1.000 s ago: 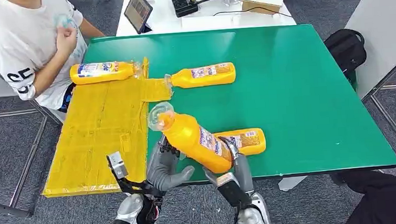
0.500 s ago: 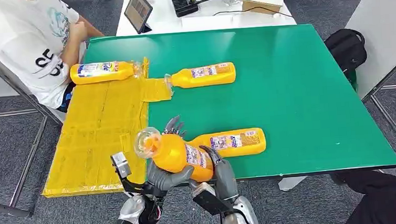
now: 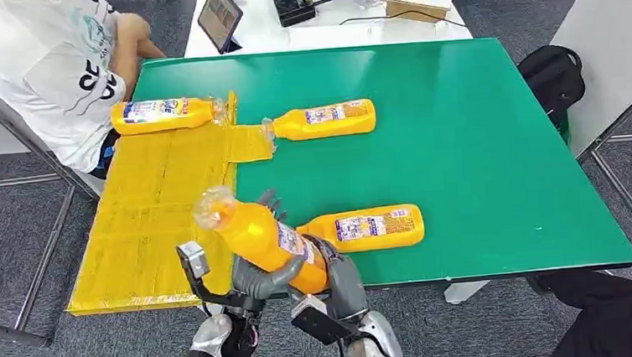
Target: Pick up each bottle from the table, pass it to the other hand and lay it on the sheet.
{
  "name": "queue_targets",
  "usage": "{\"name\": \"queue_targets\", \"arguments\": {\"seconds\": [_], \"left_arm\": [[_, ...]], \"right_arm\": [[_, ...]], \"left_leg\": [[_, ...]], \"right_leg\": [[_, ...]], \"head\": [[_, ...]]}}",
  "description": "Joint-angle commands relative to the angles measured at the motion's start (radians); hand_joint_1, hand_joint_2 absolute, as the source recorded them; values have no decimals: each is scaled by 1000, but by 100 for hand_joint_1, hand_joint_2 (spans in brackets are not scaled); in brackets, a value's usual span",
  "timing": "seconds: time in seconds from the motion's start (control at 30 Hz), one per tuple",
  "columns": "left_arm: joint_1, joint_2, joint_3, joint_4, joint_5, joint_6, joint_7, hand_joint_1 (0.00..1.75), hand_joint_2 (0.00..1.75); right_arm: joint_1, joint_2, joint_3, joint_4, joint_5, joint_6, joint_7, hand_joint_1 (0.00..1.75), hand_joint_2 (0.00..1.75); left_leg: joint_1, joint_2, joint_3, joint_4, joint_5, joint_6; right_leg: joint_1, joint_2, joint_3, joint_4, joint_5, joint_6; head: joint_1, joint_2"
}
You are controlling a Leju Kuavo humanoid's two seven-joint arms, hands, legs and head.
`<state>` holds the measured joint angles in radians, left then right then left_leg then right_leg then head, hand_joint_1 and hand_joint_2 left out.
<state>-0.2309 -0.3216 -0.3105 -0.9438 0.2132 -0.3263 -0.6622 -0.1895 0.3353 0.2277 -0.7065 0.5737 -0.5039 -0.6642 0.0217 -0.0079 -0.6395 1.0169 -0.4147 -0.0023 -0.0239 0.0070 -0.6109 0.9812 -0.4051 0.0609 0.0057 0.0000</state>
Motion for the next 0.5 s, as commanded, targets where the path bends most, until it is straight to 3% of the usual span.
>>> {"name": "queue_targets", "arguments": {"seconds": [0.03,0.5], "left_arm": [[-66,-27,6,22,-11,60,12,175,175],[-63,-27,25,-18,20,67,11,175,175]], "right_arm": [[4,3,102,104,13,-1,-34,175,175],[-2,5,105,114,19,-8,-34,175,175]], "left_leg": [[1,-2,3,0,-1,1],[1,-2,2,0,-1,1]], "right_leg": [[2,-3,4,0,-2,-2],[1,-3,3,0,-1,-2]], "head": [[0,0],[0,0]]}}
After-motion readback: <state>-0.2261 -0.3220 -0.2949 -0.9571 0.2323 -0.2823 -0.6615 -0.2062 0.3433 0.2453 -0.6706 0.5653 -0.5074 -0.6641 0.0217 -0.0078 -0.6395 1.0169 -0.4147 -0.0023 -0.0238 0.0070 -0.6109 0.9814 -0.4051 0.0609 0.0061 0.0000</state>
